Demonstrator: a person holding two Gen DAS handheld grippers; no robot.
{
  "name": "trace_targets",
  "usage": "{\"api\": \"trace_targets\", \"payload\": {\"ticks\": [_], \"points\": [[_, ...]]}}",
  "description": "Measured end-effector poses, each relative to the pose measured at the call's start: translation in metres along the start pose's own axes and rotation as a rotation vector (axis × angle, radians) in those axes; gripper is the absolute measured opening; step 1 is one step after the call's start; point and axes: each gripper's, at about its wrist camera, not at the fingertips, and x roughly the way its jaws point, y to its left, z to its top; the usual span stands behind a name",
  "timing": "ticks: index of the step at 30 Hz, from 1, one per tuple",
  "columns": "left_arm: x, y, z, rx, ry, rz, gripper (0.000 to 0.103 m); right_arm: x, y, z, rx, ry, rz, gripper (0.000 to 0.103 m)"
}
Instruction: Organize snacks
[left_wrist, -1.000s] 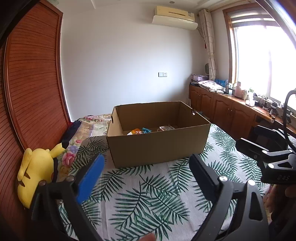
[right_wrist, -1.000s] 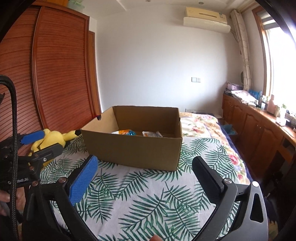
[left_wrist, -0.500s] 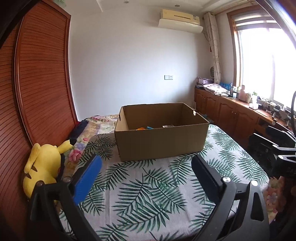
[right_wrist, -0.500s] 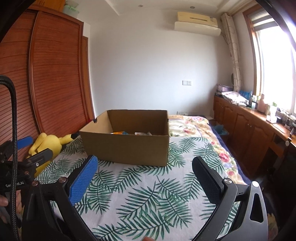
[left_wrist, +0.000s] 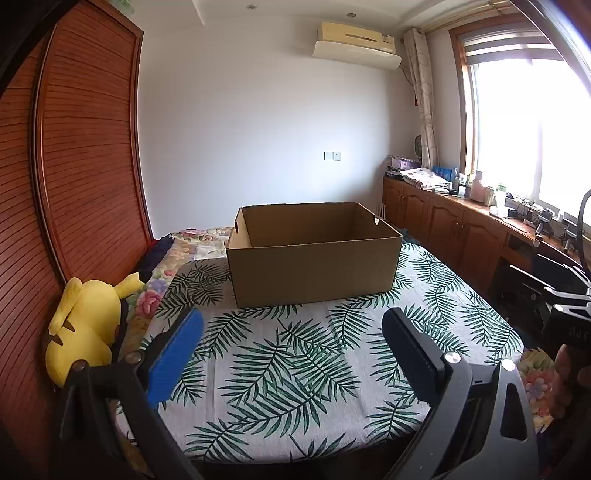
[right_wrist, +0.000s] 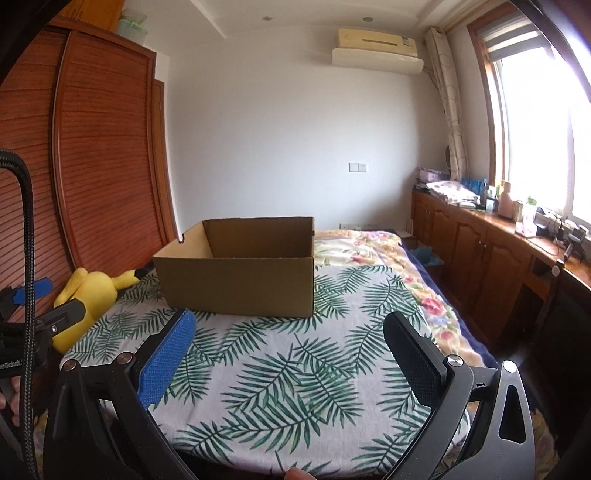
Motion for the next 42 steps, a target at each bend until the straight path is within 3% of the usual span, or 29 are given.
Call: {"api": "trace_targets", "payload": {"ticks": [42], "points": [[-0.0015, 0.0034, -0.0038, -0.010, 0.004, 0.007, 0.098, -0.0039, 0.0079, -0.0052, -0.005, -0.004, -0.004, 0.103]]}}
